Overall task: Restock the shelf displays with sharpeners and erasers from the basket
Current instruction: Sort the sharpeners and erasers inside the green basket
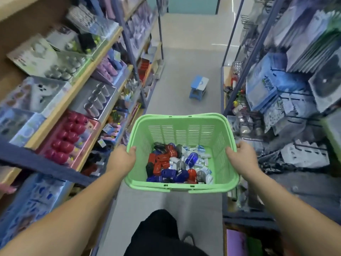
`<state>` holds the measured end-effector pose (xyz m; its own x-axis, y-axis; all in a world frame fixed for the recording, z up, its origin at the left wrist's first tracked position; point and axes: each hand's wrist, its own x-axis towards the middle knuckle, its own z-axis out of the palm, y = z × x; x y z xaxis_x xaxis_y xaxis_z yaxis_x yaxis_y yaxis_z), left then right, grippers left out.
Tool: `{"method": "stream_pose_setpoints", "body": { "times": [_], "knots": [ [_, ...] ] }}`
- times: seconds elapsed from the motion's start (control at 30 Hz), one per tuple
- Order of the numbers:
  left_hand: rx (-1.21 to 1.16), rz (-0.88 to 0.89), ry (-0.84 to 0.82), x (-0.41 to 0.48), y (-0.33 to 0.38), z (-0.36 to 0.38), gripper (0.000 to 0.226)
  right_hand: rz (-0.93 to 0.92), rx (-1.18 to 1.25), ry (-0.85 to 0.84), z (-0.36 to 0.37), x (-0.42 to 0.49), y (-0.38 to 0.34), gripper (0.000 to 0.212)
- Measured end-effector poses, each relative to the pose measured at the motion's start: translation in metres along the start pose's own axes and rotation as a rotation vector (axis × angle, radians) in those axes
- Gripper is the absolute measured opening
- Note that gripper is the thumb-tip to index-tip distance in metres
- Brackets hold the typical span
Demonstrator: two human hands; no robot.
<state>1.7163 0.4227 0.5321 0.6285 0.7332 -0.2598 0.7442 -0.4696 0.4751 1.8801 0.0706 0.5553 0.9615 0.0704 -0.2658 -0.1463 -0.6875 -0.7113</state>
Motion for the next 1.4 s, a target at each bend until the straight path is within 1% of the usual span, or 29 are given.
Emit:
{"method": "stream_pose_setpoints", "body": {
  "times": [0.07,0.17,0.33,0.47,0.57,0.67,0.83,0.93,1.07,1.2,1.33,1.4],
  "knots": [
    [-0.024,-0.009,0.052,0.044,0.032,0.003,0.047,0.001,0.006,0.005,0.001,0.056,-0.023,0.012],
    [-0.046,-0.013,0.080,0.116,0.073,0.012,0.044,-0.026,-0.029,-0.004,0.007,0.143,-0.059,0.013],
    [-0.072,-0.014,0.077,0.250,0.144,0.029,0.042,-0.015,-0.053,0.009,0.024,0.285,-0.112,0.016],
    [-0.071,0.007,0.079,0.338,0.210,0.031,0.043,-0.024,-0.055,0.009,0.023,0.388,-0.154,0.025],
    [-0.074,-0.014,0.075,0.398,0.260,0.033,0.043,-0.037,-0.041,0.031,0.016,0.460,-0.186,0.019],
    [-0.079,0.004,0.101,0.456,0.312,0.042,0.037,-0.043,-0.044,0.043,0.009,0.537,-0.207,0.018],
    [-0.063,0.024,0.131,0.554,0.383,0.069,0.043,-0.060,-0.013,0.006,0.004,0.666,-0.231,0.016],
    [-0.061,-0.040,0.144,0.611,0.432,0.085,0.045,-0.084,0.012,-0.032,0.001,0.752,-0.251,0.017],
    [-0.080,-0.066,0.172,0.672,0.494,0.089,0.043,-0.112,0.006,-0.057,-0.009,0.844,-0.289,0.021],
    [-0.082,-0.108,0.193,0.735,0.540,0.086,0.041,-0.127,-0.004,-0.107,-0.011,0.929,-0.338,0.024],
    [-0.095,-0.146,0.224,0.809,0.571,0.088,0.041,-0.165,-0.061,-0.135,0.009,1.019,-0.383,0.029],
    [-0.105,-0.161,0.229,0.847,0.582,0.091,0.041,-0.173,-0.082,-0.151,0.023,1.058,-0.404,0.028]
  ]
}}
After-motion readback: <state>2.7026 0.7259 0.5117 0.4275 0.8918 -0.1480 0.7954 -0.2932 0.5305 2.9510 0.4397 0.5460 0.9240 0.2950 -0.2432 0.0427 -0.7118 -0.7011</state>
